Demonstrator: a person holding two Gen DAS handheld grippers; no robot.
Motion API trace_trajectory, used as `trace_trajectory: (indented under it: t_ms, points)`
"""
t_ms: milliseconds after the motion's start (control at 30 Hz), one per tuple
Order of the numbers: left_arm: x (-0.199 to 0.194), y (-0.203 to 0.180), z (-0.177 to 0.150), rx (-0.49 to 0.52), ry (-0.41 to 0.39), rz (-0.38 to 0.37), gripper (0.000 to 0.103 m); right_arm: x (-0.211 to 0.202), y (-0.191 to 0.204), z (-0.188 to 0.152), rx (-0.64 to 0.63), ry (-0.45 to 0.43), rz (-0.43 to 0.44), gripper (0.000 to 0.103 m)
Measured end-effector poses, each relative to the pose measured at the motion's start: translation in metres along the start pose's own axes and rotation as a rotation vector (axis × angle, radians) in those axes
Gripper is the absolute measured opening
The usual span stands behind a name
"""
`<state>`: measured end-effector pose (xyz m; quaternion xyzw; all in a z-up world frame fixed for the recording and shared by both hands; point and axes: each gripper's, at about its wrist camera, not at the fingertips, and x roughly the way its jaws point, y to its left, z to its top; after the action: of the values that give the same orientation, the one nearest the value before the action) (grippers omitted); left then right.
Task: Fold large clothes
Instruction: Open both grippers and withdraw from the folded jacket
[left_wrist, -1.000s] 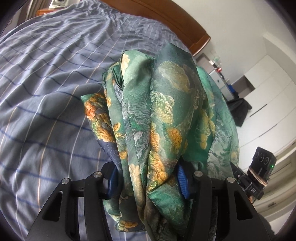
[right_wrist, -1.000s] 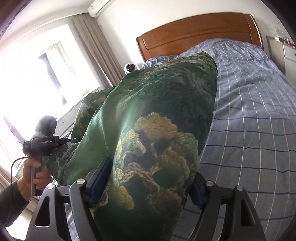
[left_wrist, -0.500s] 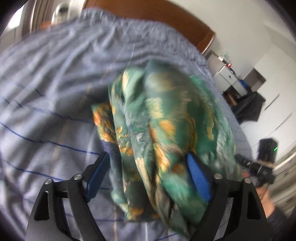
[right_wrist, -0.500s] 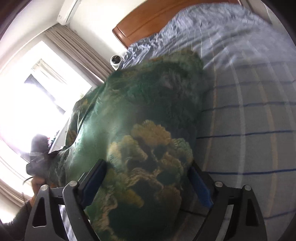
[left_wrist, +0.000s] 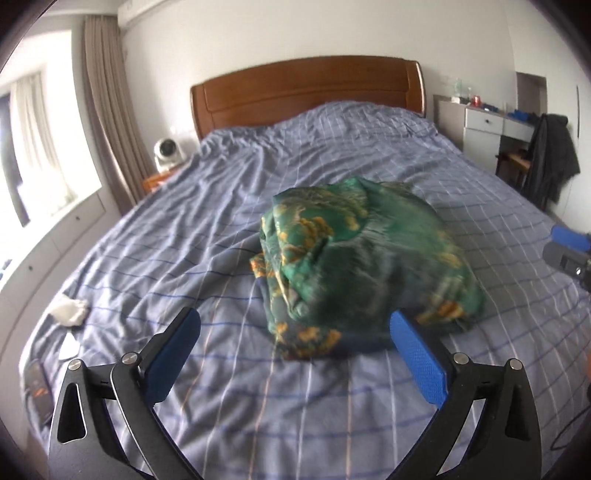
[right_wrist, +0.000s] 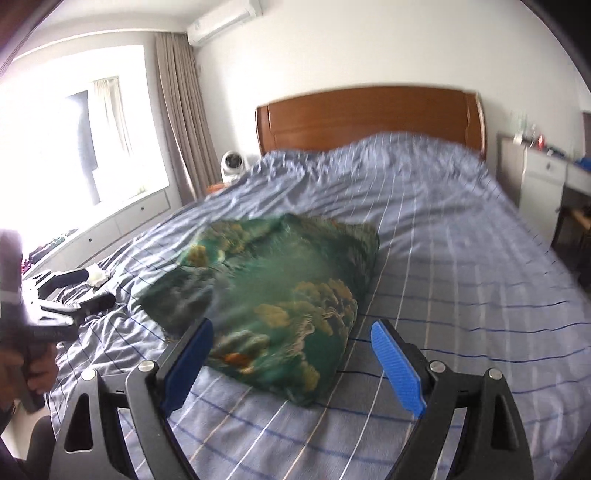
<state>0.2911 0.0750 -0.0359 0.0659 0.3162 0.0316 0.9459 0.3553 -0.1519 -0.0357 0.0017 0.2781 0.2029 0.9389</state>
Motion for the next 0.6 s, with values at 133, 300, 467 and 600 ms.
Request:
trace_trajectory:
  t_ms: [133,300,467,600]
  points:
    - [-0.029,-0.018,-0.006,0.015,-0.024,0.029,0.102,-0.044,0.021,-0.007,-0.025,-0.069,-0.053,0.089]
    - [-0.058,-0.034,-0.014,0.015,-0.053,0.073,0.102,-0.077,0.039,-0.021,-0.055,-0.057,-0.165,0.089]
    - [-0.079,-0.041,-0.028,-0.036,-0.062,0.087,0.102,-0.082,0.045,-0.033,-0.062,0.031,-0.199,0.089]
    - [-0.08,-0.04,-0.04,-0.067,-0.022,0.087,0.103,-0.095,0.049,-0.039,-0.002,0.06,-0.23,0.089]
